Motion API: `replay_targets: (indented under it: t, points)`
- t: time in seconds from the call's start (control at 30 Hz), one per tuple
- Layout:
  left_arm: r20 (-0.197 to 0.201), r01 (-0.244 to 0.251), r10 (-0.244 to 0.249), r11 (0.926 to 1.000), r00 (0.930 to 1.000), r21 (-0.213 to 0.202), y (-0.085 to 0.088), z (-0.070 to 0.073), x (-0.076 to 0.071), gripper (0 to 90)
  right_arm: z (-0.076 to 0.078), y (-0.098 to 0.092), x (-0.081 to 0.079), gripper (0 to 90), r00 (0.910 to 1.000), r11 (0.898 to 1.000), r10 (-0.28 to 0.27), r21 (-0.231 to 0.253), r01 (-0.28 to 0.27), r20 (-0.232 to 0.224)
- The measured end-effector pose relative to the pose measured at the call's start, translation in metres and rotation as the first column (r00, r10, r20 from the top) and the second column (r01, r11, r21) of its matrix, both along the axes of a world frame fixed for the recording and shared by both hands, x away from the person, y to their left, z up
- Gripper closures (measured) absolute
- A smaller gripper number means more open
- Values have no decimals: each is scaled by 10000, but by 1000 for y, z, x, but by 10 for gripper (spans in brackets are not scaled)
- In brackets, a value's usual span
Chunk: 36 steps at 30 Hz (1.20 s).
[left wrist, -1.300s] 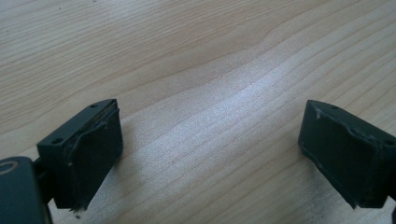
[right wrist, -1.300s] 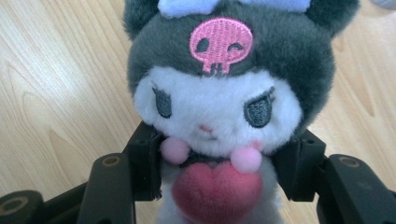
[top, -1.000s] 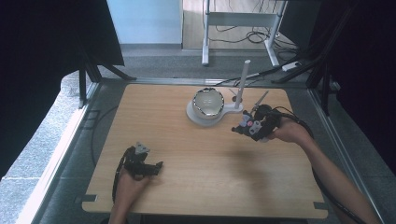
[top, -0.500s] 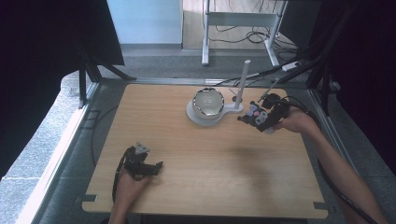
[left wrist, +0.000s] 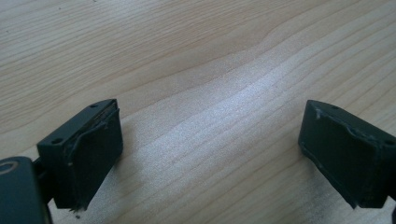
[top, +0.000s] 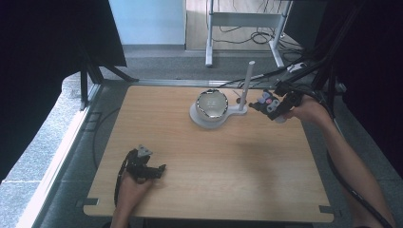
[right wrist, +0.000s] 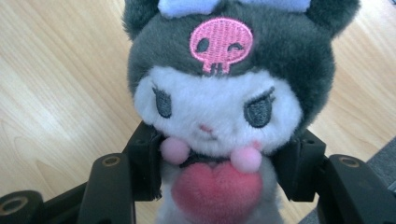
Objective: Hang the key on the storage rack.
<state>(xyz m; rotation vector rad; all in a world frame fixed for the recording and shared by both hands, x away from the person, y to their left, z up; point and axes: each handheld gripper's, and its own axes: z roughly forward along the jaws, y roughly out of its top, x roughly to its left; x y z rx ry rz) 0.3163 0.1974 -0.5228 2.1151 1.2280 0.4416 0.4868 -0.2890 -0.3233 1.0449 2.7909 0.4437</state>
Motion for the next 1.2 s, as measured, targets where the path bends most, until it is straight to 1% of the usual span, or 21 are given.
replay_targets:
  t: [0.17,0.4,0.53,0.63,0.7,0.73,0.9,1.2]
  points:
    - [-12,2,-2,10000,10000,-8,0,0,0,63,9,-4,9,423,9997,9998,-207,-28,208,141]
    - [-8,6,-6,10000,10000,-7,0,0,0,63,20,-10,22,424,9967,9974,-715,22,714,385]
    - [-22,10,-10,10000,10000,-4,0,0,0,63,25,-11,27,424,9953,9967,-808,45,807,533]
    - [-23,9,-9,10000,10000,-3,0,0,0,63,32,-11,34,424,9931,9957,-925,87,921,716]
    - [-21,11,-11,10000,10000,-1,0,0,0,63,33,-11,35,424,9924,9951,-987,140,980,730]
    - [-21,10,-10,10000,10000,-3,0,0,0,63,36,-12,38,424,9912,9942,-1068,226,1054,787]
    - [-21,11,-11,10000,10000,-2,0,0,0,63,39,-12,47,424,9886,9928,-1189,273,1168,920]
    - [-20,11,-11,10000,10000,-3,0,0,0,63,40,-10,61,423,9847,9901,-1401,265,1381,1034]
